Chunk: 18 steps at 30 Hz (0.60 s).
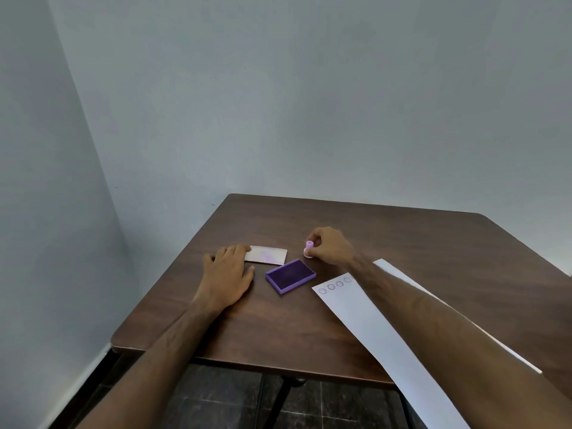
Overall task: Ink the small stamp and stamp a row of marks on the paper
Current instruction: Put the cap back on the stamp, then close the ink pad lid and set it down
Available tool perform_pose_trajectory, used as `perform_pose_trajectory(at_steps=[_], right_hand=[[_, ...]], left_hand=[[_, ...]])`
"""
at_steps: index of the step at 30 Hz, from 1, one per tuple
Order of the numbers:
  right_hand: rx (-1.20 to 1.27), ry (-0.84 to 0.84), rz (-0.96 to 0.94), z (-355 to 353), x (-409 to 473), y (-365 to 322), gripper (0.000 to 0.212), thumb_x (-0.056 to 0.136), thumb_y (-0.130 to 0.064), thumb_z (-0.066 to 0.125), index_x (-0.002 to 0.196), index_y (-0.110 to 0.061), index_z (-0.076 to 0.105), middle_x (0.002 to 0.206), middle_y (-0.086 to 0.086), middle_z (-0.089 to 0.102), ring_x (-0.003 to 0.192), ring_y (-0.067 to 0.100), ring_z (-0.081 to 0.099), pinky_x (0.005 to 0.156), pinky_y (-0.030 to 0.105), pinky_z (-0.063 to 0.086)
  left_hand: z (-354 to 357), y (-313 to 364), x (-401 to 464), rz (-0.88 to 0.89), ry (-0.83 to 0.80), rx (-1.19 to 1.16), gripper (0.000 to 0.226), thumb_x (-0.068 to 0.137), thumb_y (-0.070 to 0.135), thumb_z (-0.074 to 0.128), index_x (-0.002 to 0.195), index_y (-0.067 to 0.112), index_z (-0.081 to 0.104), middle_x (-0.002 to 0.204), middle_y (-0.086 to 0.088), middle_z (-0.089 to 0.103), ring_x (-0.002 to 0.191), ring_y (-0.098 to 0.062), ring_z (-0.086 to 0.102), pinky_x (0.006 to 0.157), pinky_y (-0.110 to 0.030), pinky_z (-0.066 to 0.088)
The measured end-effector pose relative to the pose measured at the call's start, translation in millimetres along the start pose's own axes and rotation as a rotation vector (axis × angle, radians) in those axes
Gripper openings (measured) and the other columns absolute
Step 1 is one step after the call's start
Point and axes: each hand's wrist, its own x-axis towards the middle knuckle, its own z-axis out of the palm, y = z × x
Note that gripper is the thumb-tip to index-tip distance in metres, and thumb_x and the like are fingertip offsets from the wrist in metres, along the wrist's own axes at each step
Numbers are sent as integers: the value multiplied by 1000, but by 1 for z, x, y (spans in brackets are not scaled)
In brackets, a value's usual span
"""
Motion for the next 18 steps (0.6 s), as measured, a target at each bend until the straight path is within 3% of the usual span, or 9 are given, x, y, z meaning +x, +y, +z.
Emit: perform_pose_trajectory(at_steps=[10,15,18], right_hand=[[-88,-47,-22,-10,13,-4,36,87,-38,72,112,-13,69,109,0,67,101,16,61,81,27,47],[-130,-64,-108,-9,16,-34,25,91,-27,65,110,-13,73,115,1,73,110,19,65,97,36,50],[-343,-129,-87,1,17,-50,22,88,-27,64,106,-22,74,114,-4,72,111,17,61,102,42,38]], left_hand=[[0,0,1,-8,4,-32,45,96,40,51,138,25,43,132,2,57,123,-16,50,104,-43,32],[1,-1,0,1,33,-65,43,95,38,51,135,24,43,128,3,59,120,-16,51,101,-42,32],[1,-2,0,2,44,-62,42,95,38,51,135,24,44,126,4,60,118,-16,52,99,-42,33]])
